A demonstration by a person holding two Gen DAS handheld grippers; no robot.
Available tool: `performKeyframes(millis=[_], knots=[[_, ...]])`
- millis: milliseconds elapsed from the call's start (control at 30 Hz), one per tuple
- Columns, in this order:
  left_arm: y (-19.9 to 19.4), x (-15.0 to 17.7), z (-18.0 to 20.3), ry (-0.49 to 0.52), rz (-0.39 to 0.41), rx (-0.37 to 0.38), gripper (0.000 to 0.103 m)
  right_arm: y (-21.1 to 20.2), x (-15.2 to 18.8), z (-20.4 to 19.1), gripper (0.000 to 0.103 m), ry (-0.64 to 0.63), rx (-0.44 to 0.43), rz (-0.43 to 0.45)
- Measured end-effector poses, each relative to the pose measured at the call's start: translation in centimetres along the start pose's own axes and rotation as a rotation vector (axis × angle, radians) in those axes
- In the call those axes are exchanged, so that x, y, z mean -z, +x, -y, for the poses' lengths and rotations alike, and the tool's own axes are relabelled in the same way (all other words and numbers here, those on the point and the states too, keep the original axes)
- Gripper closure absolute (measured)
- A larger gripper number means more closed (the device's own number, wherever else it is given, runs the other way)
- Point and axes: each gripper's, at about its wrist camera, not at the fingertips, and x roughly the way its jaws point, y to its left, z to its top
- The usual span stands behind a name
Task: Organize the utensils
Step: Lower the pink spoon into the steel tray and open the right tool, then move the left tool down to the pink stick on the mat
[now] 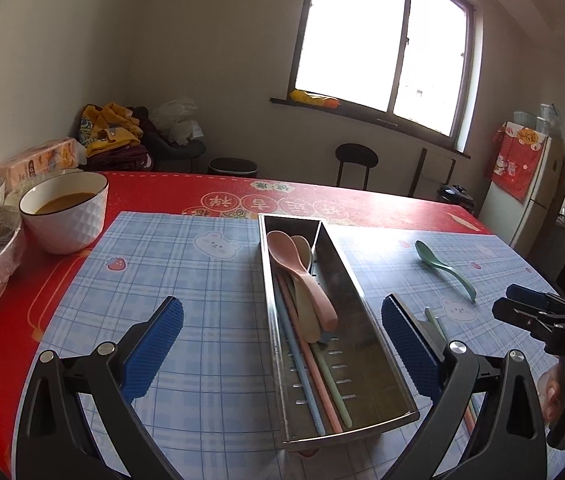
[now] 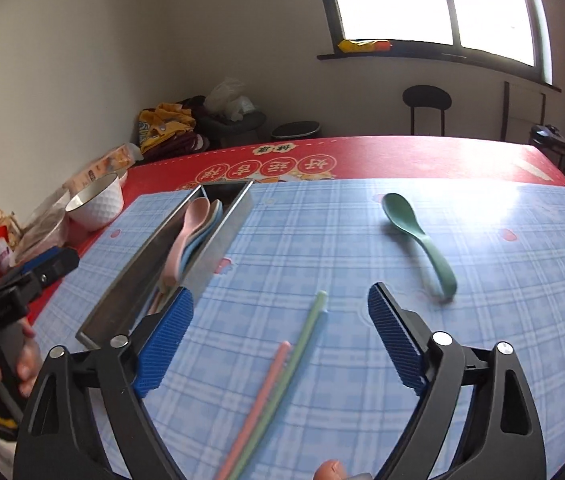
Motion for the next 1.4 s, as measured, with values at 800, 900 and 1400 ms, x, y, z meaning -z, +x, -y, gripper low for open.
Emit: performKeyframes(millis=[800,900,1400], knots=[[-0.9,5.3,15.7,0.266,-0.156,0.013,0.04,-4.2,2.9,5.8,0.014,-0.031,0.097,0.117],[0.4,5.8,16.3,0.262,-0.219,0.028,0.061,-3.9,3.1,7.0,0.014,0.014,0.122,0.125],[4.0,7.0,17.8,0.24,-0.381,0.055,0.089,-4.5,3.4,8.8,0.014,0.093,0.005,0.142]])
